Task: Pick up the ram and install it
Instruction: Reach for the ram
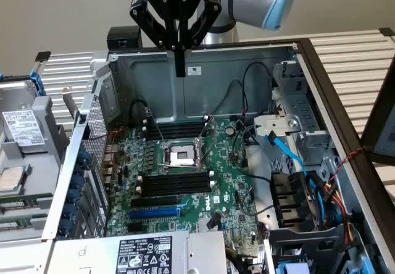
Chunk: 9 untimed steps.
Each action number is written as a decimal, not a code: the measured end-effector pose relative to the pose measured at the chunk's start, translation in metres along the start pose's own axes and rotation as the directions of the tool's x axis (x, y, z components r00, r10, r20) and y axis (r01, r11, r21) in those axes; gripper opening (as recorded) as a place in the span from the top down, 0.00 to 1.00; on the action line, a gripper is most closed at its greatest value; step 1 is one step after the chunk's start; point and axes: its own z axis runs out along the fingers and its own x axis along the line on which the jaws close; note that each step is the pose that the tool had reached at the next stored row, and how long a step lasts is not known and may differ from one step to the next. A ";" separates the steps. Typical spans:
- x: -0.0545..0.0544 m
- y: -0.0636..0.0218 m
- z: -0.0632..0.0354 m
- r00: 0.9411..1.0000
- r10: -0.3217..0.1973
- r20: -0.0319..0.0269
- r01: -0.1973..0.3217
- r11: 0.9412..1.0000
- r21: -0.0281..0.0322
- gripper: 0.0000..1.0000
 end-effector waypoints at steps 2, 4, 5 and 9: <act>0.000 0.0000 0.0000 1.000 0.000 0.000 0.000 1.000 0.000 0.89; 0.000 0.0000 0.0000 1.000 0.000 0.000 0.000 1.000 0.000 0.89; 0.000 0.0000 0.0000 1.000 0.000 0.000 0.000 1.000 0.000 0.89; 0.000 0.0000 0.0000 1.000 0.000 0.000 0.000 1.000 0.000 0.89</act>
